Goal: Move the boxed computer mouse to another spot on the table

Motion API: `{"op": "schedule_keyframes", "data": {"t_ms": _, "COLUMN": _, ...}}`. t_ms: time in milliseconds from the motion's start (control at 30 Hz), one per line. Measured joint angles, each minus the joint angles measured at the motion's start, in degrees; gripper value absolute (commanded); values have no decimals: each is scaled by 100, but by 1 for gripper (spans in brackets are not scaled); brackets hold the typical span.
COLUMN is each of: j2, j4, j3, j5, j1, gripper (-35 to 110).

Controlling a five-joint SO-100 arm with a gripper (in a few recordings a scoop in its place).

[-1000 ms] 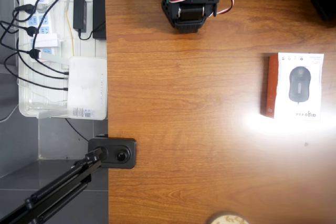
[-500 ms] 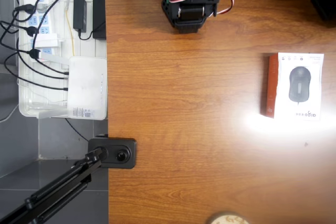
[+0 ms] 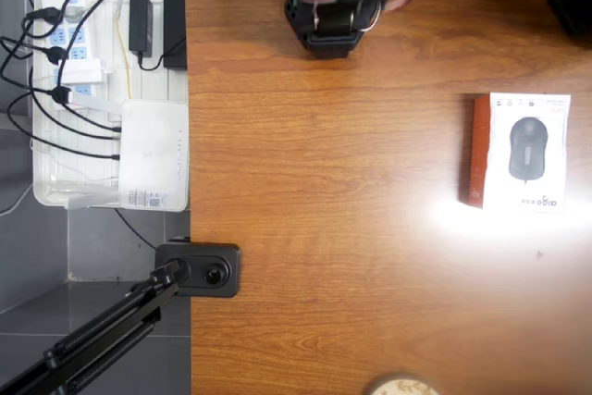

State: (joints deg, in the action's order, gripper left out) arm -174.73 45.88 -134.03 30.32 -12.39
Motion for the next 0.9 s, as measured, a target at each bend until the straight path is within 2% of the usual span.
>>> {"op": "schedule_keyframes", "data": {"t_ms": 100, "j2": 1380, "j4": -2725, "j3": 2101, "j5": 1292, "j1": -1740, "gripper": 0}}
{"op": "schedule_keyframes", "data": {"t_ms": 167, "j2": 2593, "j4": -4078, "j3": 3208, "j5": 2039, "j1": -2452, "gripper": 0}}
{"op": "schedule_keyframes", "data": {"t_ms": 300, "j2": 4667, "j4": -6135, "j3": 4526, "j5": 1714, "j1": -3067, "gripper": 0}}
{"op": "schedule_keyframes", "data": {"t_ms": 367, "j2": 5062, "j4": -7163, "j3": 4605, "j5": 1257, "j1": -3208, "gripper": 10}}
{"op": "schedule_keyframes", "data": {"t_ms": 433, "j2": 5212, "j4": -8314, "j3": 4658, "j5": 1239, "j1": -3322, "gripper": 22}}
{"op": "schedule_keyframes", "data": {"t_ms": 500, "j2": 5370, "j4": -9264, "j3": 4649, "j5": 1934, "j1": -3551, "gripper": 50}}
{"op": "schedule_keyframes", "data": {"t_ms": 567, "j2": 5695, "j4": -9712, "j3": 4720, "j5": 2918, "j1": -3691, "gripper": 75}}
{"op": "schedule_keyframes", "data": {"t_ms": 633, "j2": 6161, "j4": -9817, "j3": 4939, "j5": 3428, "j1": -3700, "gripper": 102}}
{"op": "schedule_keyframes", "data": {"t_ms": 767, "j2": 7330, "j4": -9826, "j3": 5256, "j5": 3322, "j1": -3911, "gripper": 105}}
{"op": "schedule_keyframes", "data": {"t_ms": 900, "j2": 8130, "j4": -9334, "j3": 5238, "j5": 3015, "j1": -3929, "gripper": 105}}
